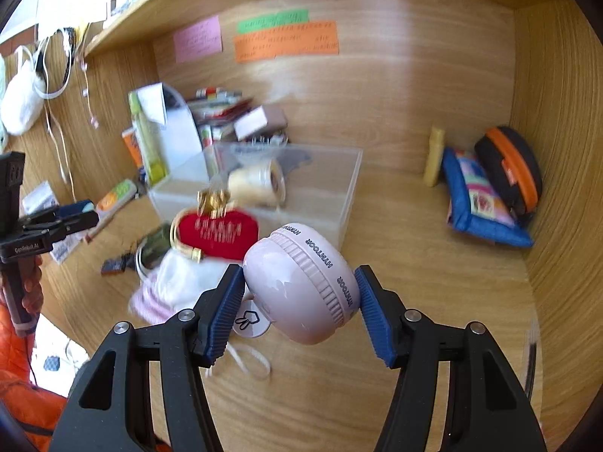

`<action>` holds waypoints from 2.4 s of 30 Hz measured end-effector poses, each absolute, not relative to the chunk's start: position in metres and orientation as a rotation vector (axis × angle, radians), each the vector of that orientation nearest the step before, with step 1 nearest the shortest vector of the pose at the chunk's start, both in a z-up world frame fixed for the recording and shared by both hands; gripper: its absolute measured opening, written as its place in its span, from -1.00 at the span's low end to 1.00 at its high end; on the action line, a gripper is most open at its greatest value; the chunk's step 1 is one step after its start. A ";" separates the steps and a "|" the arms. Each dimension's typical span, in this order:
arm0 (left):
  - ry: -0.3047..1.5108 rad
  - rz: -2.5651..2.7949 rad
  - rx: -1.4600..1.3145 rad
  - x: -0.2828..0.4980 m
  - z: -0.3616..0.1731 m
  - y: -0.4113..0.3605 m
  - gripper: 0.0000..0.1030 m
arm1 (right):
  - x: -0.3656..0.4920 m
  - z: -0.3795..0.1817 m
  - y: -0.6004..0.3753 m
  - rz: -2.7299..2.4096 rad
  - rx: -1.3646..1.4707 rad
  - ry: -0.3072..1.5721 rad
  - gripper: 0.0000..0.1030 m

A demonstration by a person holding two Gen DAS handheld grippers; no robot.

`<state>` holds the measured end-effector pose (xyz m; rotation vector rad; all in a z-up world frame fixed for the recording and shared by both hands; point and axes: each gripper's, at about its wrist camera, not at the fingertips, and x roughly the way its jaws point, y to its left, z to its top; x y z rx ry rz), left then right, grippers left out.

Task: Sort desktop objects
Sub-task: 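Carry the teal tube with the left gripper over the clear box while the right carries the headphones, then open both grippers to drop the tube and headphones into the clear box, then move the left gripper to the blue Max box while the right approaches the white round container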

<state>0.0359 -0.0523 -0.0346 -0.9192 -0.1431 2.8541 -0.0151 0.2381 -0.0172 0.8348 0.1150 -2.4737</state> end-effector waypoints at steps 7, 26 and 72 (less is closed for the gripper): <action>-0.134 2.853 -0.887 0.002 -0.019 -0.046 0.41 | -0.046 0.005 0.228 -2.466 0.730 0.085 0.10; -0.109 2.787 -0.963 -0.100 -0.034 -0.022 0.41 | -0.124 -0.014 0.177 -2.370 0.865 0.142 0.10; -0.112 2.731 -1.053 -0.113 -0.053 -0.006 0.61 | -0.137 -0.032 0.191 -2.384 0.910 0.091 0.34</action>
